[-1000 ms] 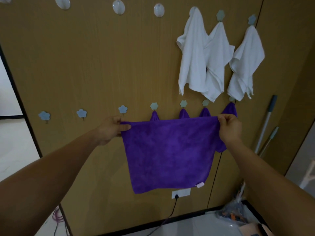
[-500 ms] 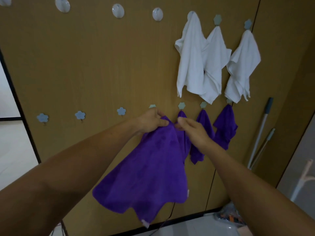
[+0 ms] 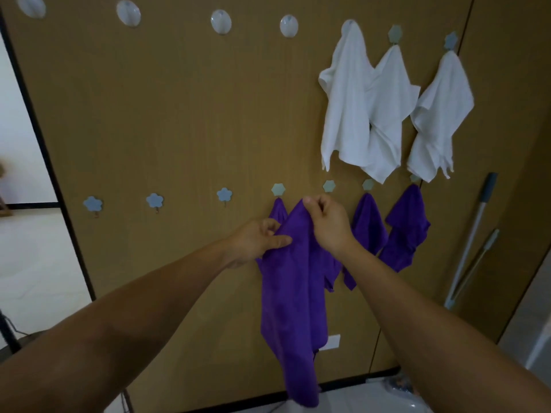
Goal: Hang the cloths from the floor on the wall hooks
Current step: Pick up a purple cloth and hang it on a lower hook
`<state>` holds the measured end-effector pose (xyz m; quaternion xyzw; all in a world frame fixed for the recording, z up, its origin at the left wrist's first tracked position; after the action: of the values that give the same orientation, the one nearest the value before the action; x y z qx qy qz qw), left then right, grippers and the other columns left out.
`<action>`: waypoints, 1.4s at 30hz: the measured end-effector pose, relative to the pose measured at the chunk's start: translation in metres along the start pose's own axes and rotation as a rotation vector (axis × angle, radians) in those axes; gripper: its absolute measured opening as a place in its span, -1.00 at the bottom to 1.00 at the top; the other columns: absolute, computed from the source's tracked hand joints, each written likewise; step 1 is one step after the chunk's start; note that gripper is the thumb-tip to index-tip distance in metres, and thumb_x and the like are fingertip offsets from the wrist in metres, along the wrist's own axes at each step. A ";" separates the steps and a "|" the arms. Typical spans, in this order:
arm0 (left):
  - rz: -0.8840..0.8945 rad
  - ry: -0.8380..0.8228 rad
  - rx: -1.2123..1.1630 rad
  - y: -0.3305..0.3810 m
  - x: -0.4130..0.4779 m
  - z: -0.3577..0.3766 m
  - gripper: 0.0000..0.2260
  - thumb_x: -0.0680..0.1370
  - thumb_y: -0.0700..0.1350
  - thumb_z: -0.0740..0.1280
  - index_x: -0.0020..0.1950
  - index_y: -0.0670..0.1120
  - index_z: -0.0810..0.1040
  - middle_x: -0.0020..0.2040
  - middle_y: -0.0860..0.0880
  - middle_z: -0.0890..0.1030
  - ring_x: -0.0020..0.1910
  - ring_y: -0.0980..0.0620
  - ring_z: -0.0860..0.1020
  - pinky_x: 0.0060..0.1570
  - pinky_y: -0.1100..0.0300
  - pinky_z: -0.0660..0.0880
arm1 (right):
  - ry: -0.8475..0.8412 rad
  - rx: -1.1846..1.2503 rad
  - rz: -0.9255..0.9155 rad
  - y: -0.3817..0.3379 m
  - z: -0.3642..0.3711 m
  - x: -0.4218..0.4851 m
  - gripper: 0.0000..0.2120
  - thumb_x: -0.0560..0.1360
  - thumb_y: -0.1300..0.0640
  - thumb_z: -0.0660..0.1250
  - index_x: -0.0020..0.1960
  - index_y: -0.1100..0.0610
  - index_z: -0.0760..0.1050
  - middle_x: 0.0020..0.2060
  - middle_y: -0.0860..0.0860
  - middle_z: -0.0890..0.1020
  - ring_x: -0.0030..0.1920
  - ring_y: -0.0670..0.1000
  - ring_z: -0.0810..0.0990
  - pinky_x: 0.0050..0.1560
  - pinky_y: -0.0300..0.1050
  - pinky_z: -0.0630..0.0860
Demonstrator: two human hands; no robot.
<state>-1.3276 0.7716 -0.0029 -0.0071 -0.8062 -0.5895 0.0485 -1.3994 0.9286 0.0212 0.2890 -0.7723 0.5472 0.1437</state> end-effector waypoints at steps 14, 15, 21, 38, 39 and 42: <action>-0.125 -0.013 0.181 -0.037 -0.020 -0.047 -0.76 0.53 0.00 0.38 0.10 -0.11 0.63 0.00 -0.07 0.70 -0.02 -0.07 0.66 0.09 -0.01 0.58 | 0.501 0.145 0.156 0.035 -0.086 0.045 -0.66 0.65 0.05 0.11 -0.28 0.08 0.37 -0.37 -0.06 0.44 -0.36 -0.17 0.40 -0.34 -0.33 0.37; -0.122 -0.034 0.205 -0.030 -0.019 -0.052 -0.76 0.54 0.01 0.37 0.11 -0.11 0.62 0.01 -0.08 0.70 -0.01 -0.08 0.66 0.09 -0.01 0.58 | 0.490 0.141 0.198 0.043 -0.088 0.043 -0.66 0.65 0.07 0.10 -0.29 0.09 0.36 -0.37 -0.06 0.43 -0.37 -0.16 0.39 -0.36 -0.32 0.36; -0.100 0.028 0.206 0.012 -0.007 -0.066 -0.86 0.56 -0.17 0.31 -0.08 -0.04 0.66 -0.12 -0.01 0.70 -0.16 0.03 0.67 -0.22 0.25 0.56 | 0.169 0.149 0.366 0.077 -0.082 0.026 -0.64 0.59 -0.09 0.17 -0.27 0.12 0.33 -0.34 -0.01 0.41 -0.29 -0.04 0.40 -0.18 -0.06 0.37; -0.119 0.379 0.380 -0.027 -0.021 -0.077 -0.64 0.57 -0.26 0.05 0.02 -0.01 0.62 -0.05 0.03 0.66 -0.06 0.07 0.62 -0.13 0.23 0.50 | -0.350 0.353 0.181 0.101 -0.028 0.016 -0.74 0.38 -0.02 0.52 0.03 0.02 0.65 -0.09 -0.04 0.72 -0.04 -0.07 0.68 -0.02 -0.18 0.62; -0.107 0.428 0.301 -0.030 -0.020 -0.077 -0.63 0.56 -0.26 0.05 0.00 -0.01 0.63 -0.09 0.03 0.67 -0.10 0.07 0.63 -0.17 0.23 0.52 | -0.301 0.434 0.233 0.100 -0.020 0.018 -0.79 0.42 -0.01 0.48 0.01 0.05 0.65 -0.12 -0.01 0.72 -0.05 0.00 0.70 -0.04 -0.14 0.63; -0.059 0.588 0.077 -0.039 -0.011 -0.080 -0.62 0.54 -0.29 0.05 -0.13 -0.03 0.64 -0.26 0.04 0.69 -0.26 0.09 0.64 -0.35 0.26 0.53 | -0.241 0.581 0.357 0.095 0.009 0.024 -0.87 0.51 0.07 0.40 -0.05 0.13 0.62 -0.15 0.05 0.71 -0.08 0.06 0.68 -0.02 -0.05 0.61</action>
<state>-1.3138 0.6842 -0.0166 0.1893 -0.7793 -0.5364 0.2631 -1.4755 0.9353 -0.0417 0.2409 -0.6342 0.7223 -0.1341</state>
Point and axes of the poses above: each hand's wrist, its own x-axis towards the middle knuckle, its own z-axis out of the palm, y = z × x, the point moved 1 cm from there along x, towards the middle knuckle
